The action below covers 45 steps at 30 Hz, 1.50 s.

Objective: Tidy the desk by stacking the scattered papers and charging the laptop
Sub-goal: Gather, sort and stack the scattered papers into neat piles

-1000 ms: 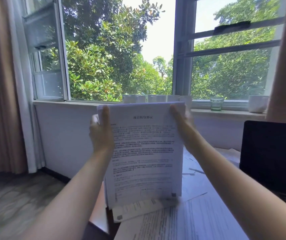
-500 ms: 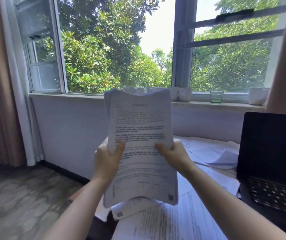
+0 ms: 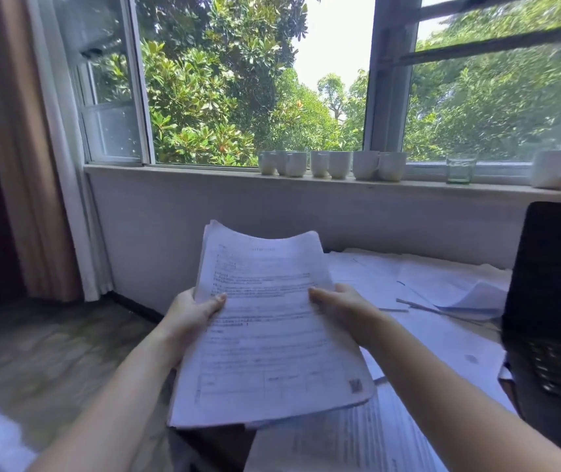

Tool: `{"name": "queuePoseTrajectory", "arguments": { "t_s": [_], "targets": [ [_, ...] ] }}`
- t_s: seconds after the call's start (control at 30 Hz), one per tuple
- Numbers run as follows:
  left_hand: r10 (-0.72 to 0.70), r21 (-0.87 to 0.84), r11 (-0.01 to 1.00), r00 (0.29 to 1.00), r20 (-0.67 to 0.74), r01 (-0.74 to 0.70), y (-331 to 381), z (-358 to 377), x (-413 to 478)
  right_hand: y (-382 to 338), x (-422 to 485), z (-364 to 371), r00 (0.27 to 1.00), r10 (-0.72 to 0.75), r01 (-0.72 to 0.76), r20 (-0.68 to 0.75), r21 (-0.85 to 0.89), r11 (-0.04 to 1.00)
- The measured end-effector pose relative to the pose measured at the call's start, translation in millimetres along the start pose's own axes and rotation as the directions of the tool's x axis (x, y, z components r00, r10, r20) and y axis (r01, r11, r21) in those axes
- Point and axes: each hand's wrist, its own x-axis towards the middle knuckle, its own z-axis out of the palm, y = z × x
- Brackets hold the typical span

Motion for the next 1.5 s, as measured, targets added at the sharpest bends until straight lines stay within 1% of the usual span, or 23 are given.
{"name": "queuePoseTrajectory", "arguments": {
  "t_s": [0.07,0.1,0.17,0.23,0.27,0.3,0.33,0.37,0.4,0.43,0.5,0.6,0.67,0.73,0.8,0.87,0.97,1.07,1.13,1.23,1.33,1.4,1.5],
  "targets": [
    [-0.041,0.024,0.999,0.999,0.002,0.041,-12,-8,-2,11,2,11,0.999,0.038,-0.036,0.017,-0.087,0.996],
    [-0.059,0.036,0.998,0.998,-0.004,0.059,-18,-12,-3,16,2,15,0.999,0.047,-0.044,0.017,-0.16,0.986],
    [-0.083,0.046,0.995,0.996,-0.031,0.084,-30,-20,-6,24,0,15,0.999,0.026,-0.038,-0.035,-0.379,0.925],
    [-0.089,0.053,0.994,0.994,-0.063,0.092,-36,-28,-9,32,-1,4,0.995,-0.04,-0.026,-0.097,-0.603,0.797],
    [-0.079,0.076,0.994,0.994,-0.071,0.084,-39,-32,-11,35,0,-4,0.99,-0.082,-0.026,-0.119,-0.706,0.708],
    [-0.066,0.104,0.992,0.995,-0.076,0.074,-40,-35,-13,34,-2,-14,0.982,-0.102,-0.066,-0.161,-0.79,0.61],
    [-0.057,0.125,0.99,0.995,-0.081,0.067,-43,-37,-15,33,-5,-25,0.969,-0.1,-0.141,-0.224,-0.841,0.523],
    [-0.053,0.131,0.989,0.995,-0.09,0.065,-45,-39,-17,30,-9,-35,0.956,-0.071,-0.222,-0.285,-0.86,0.459],
    [-0.049,0.134,0.989,0.994,-0.1,0.063,-47,-40,-19,29,-13,-46,0.943,-0.048,-0.282,-0.331,-0.865,0.415],
    [-0.044,0.138,0.989,0.993,-0.112,0.06,-50,-40,-21,29,-15,-56,0.928,-0.021,-0.333,-0.371,-0.856,0.396],
    [-0.038,0.147,0.987,0.991,-0.126,0.057,-55,-40,-24,33,-14,-75,0.904,0.008,-0.39,-0.427,-0.817,0.425],
    [-0.041,0.12,0.991,0.989,-0.14,0.058,-59,-39,-33,35,-15,-89,0.877,0.038,-0.422,-0.478,-0.732,0.534],
    [-0.047,0.104,0.993,0.989,-0.143,0.062,-60,-39,-39,31,-16,-92,0.869,0.037,-0.408,-0.494,-0.672,0.618],
    [-0.057,0.082,0.994,0.988,-0.146,0.07,-60,-40,-46,25,-14,-91,0.859,0.078,-0.392,-0.505,-0.553,0.735],
    [-0.071,0.053,0.995,0.986,-0.152,0.08,-62,-42,-52,23,-14,-89,0.856,0.099,-0.376,-0.507,-0.479,0.793],
    [-0.09,0.025,0.995,0.982,-0.168,0.096,-62,-42,-58,21,-17,-91,0.854,0.054,-0.346,-0.517,-0.487,0.802],
    [-0.129,-0.021,0.992,0.971,-0.199,0.128,-63,-44,-61,17,-28,-100,0.862,-0.019,-0.26,-0.506,-0.474,0.842],
    [-0.16,-0.052,0.987,0.967,-0.199,0.153,-61,-43,-61,12,-44,-113,0.842,-0.119,-0.186,-0.526,-0.491,0.851],
    [-0.176,-0.061,0.984,0.967,-0.185,0.167,-60,-38,-62,9,-56,-125,0.813,-0.181,-0.145,-0.554,-0.493,0.858],
    [-0.185,-0.069,0.982,0.968,-0.171,0.175,-56,-26,-63,7,-75,-144,0.746,-0.266,-0.115,-0.611,-0.511,0.852],
    [-0.183,-0.073,0.982,0.973,-0.138,0.175,-52,-13,-62,9,-92,-161,0.686,-0.31,-0.083,-0.659,-0.494,0.866],
    [-0.184,-0.072,0.982,0.975,-0.124,0.176,-48,-4,-61,9,-103,-167,0.653,-0.338,-0.017,-0.678,-0.459,0.888],
    [-0.182,-0.064,0.982,0.978,-0.103,0.176,-42,9,-60,2,-119,-172,0.58,-0.434,0.111,-0.689,-0.461,0.88]
  ]
}}
